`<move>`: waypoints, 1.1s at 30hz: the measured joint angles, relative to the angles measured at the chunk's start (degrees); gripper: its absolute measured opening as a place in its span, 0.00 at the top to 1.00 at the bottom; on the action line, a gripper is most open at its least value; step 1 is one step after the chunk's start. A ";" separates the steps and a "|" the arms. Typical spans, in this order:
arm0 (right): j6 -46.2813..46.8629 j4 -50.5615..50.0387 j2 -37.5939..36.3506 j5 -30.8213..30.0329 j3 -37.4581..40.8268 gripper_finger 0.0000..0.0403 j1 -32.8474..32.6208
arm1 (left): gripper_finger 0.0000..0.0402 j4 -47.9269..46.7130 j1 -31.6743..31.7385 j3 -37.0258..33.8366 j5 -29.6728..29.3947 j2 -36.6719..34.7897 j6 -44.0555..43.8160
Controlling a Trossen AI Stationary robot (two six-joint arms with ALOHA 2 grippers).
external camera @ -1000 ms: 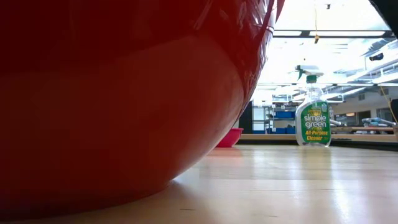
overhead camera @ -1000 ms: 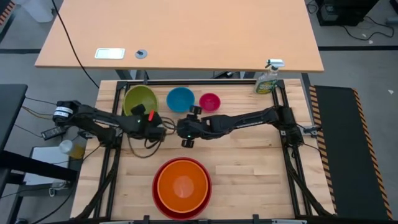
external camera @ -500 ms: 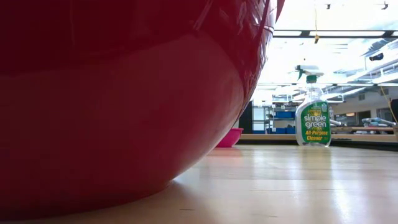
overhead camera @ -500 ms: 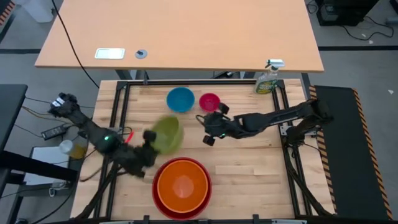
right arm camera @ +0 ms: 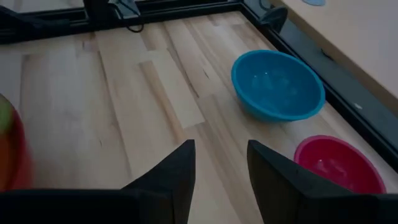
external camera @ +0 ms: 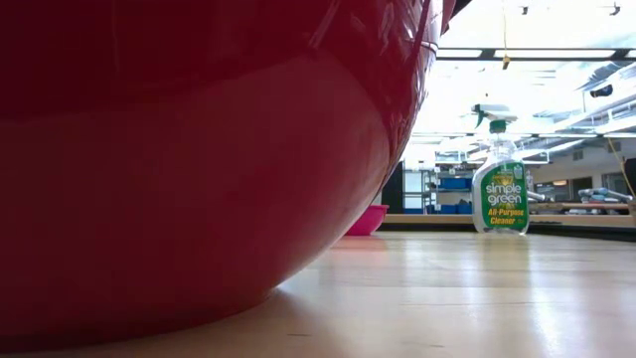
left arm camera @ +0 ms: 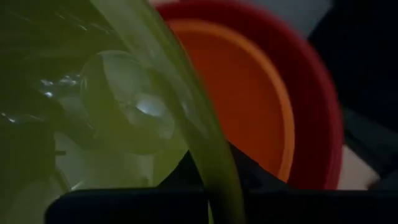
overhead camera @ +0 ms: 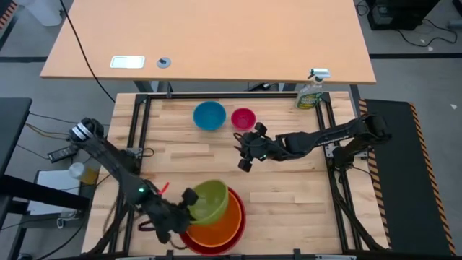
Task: Nest bowls inside each other
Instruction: Stack the green on top of the orange bowl, then stack the blue bowl on top of the green bowl
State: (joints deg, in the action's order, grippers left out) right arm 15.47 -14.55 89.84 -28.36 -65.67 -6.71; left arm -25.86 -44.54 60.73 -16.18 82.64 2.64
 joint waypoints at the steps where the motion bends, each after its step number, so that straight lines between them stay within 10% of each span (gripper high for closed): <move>1: 0.06 0.04 -0.02 0.00 0.00 0.62 -0.17 | 0.96 -0.81 0.70 0.34 1.53 1.19 -0.07; 9: -0.44 1.35 0.00 0.42 -0.02 0.62 -0.34 | 0.89 -6.62 2.54 7.21 4.40 8.69 0.47; 24: -0.05 2.51 0.02 2.28 -0.02 0.62 -0.34 | 0.41 -6.74 1.14 7.56 7.04 6.91 -7.75; 33: 0.01 3.30 0.02 4.48 -0.02 0.62 -0.37 | 0.41 -7.60 -0.05 7.61 7.36 5.36 -15.02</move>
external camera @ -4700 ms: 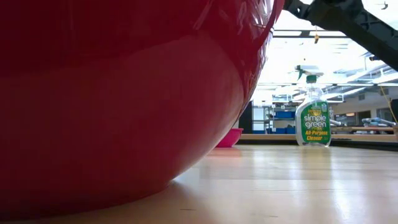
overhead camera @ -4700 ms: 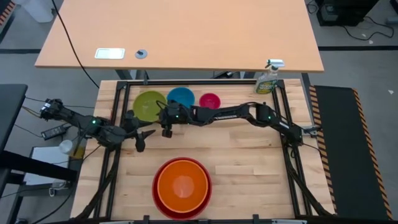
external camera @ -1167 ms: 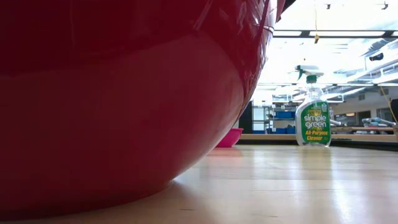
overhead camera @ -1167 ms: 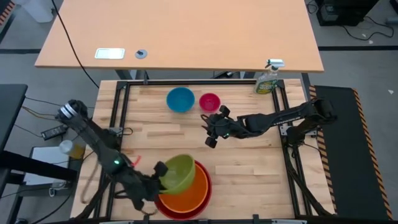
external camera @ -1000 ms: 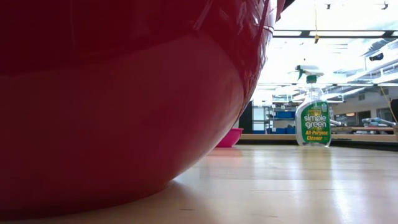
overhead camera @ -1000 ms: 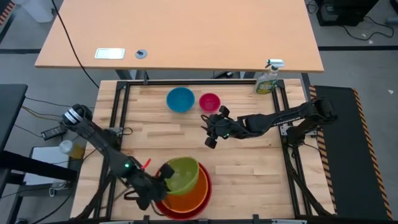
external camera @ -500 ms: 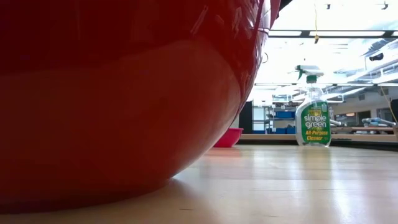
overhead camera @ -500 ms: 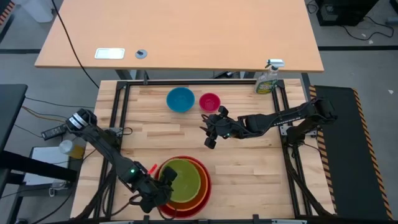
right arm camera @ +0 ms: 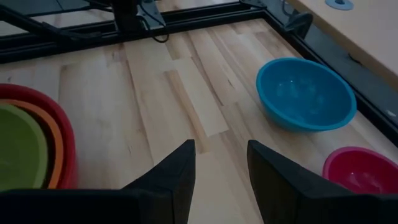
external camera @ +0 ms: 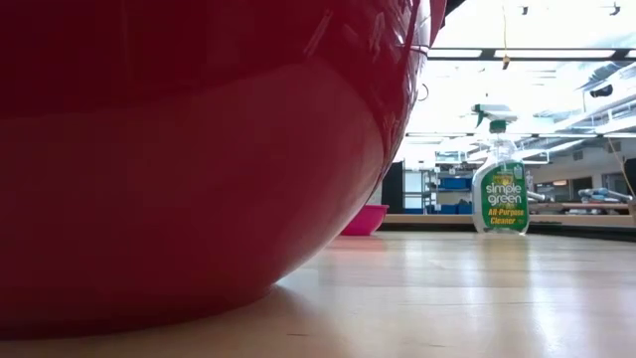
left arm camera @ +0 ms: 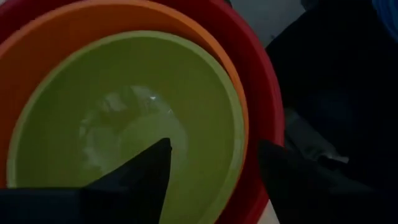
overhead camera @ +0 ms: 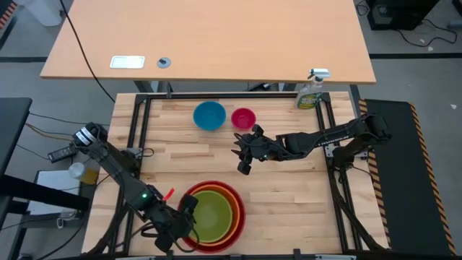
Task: Nest bowls inside each other
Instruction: Stack the blue bowl on top of the green bowl
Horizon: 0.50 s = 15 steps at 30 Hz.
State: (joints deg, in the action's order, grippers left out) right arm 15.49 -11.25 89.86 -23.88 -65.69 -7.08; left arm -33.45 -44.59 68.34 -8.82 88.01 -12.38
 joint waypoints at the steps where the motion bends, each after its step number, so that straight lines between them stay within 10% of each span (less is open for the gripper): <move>1: 0.02 0.00 0.00 0.01 0.00 0.62 -0.05 | 0.41 -0.01 -0.05 0.00 -0.44 0.00 -0.31; 15: 0.07 3.93 0.05 3.00 2.33 0.62 -0.07 | 0.55 -6.65 -2.69 -0.13 -9.85 -0.14 -4.03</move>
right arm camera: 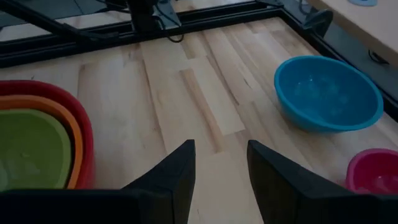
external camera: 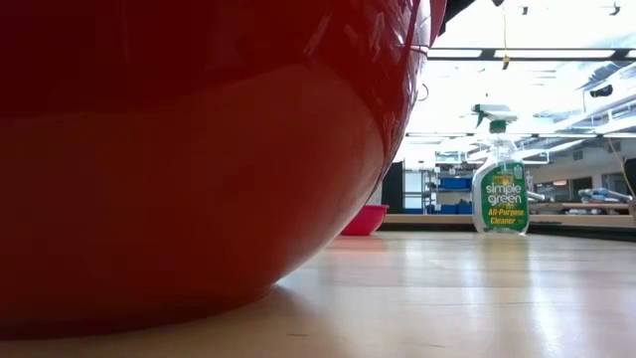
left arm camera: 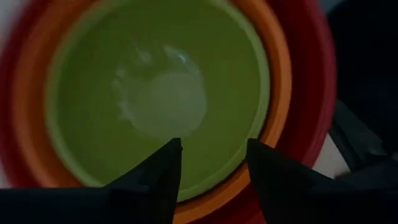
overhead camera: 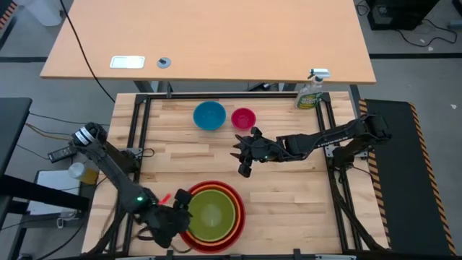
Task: Nest bowls inside each other
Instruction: Stack the blue bowl on top of the green bowl
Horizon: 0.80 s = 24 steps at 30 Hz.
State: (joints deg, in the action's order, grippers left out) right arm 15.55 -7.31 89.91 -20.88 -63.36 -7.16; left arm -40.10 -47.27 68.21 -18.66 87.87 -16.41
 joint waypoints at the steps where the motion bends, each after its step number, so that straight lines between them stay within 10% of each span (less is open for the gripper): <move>1: 0.04 0.06 0.00 0.02 0.20 0.62 0.00 | 0.56 0.52 -0.73 -0.14 -2.04 -0.95 0.37; 24: -10.64 9.26 20.16 6.08 -15.82 0.62 7.94 | 0.67 32.98 -5.17 -36.15 -24.15 -35.63 2.93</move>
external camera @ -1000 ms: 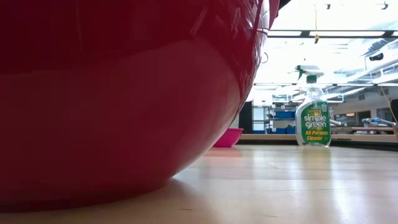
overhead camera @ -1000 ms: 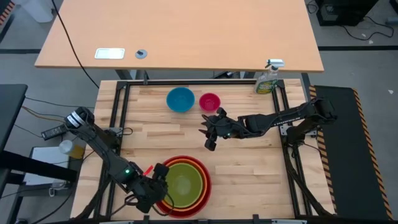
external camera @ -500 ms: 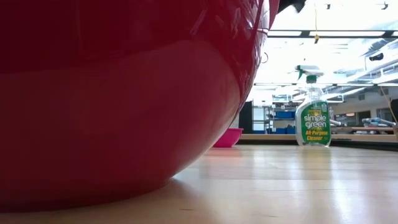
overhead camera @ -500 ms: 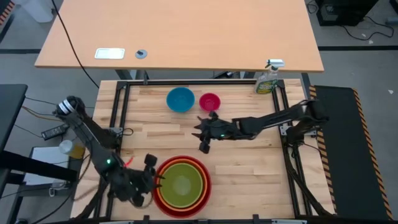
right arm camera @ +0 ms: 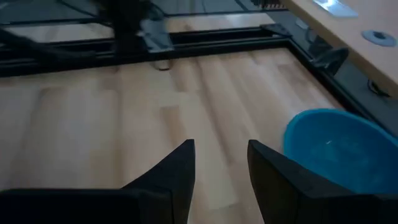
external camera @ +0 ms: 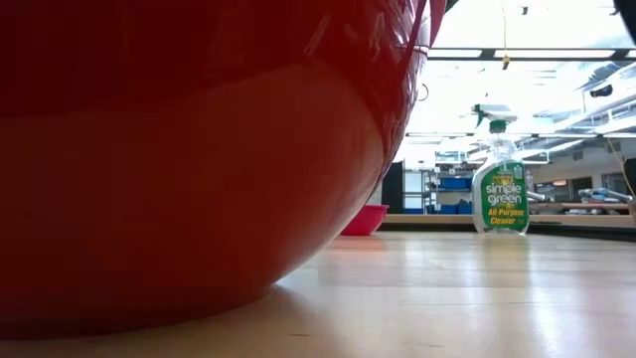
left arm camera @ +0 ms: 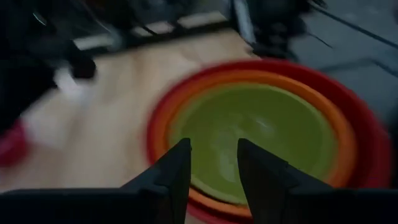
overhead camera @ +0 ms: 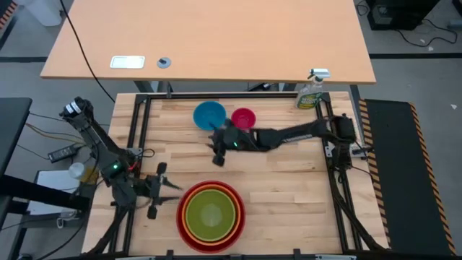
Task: Nest bowls inside each other
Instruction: Stack the blue bowl on top of the green bowl
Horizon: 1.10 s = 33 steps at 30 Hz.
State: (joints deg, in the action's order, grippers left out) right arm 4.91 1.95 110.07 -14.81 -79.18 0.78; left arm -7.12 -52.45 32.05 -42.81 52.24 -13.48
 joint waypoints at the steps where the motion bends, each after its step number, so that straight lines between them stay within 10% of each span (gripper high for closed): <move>1: -0.43 -0.65 1.19 0.92 -1.51 0.62 1.05 | 0.67 2.02 0.23 -1.17 -2.24 -1.04 1.25; 13: -8.91 -19.79 14.82 8.65 -18.70 0.52 8.16 | 0.67 4.65 3.04 -4.00 -6.00 -9.78 2.12; 22: -17.11 -24.67 15.51 -4.36 -19.12 0.31 7.18 | 0.67 4.33 3.06 -4.00 -6.02 -10.79 2.19; 33: -21.47 -22.79 15.59 -5.95 -18.64 0.38 9.32 | 0.67 4.40 7.32 -4.00 -6.21 -10.76 0.02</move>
State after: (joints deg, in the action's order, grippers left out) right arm -16.56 -20.85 125.66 -20.75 -97.82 10.11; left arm -2.72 -45.12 28.05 -49.03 41.47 -13.46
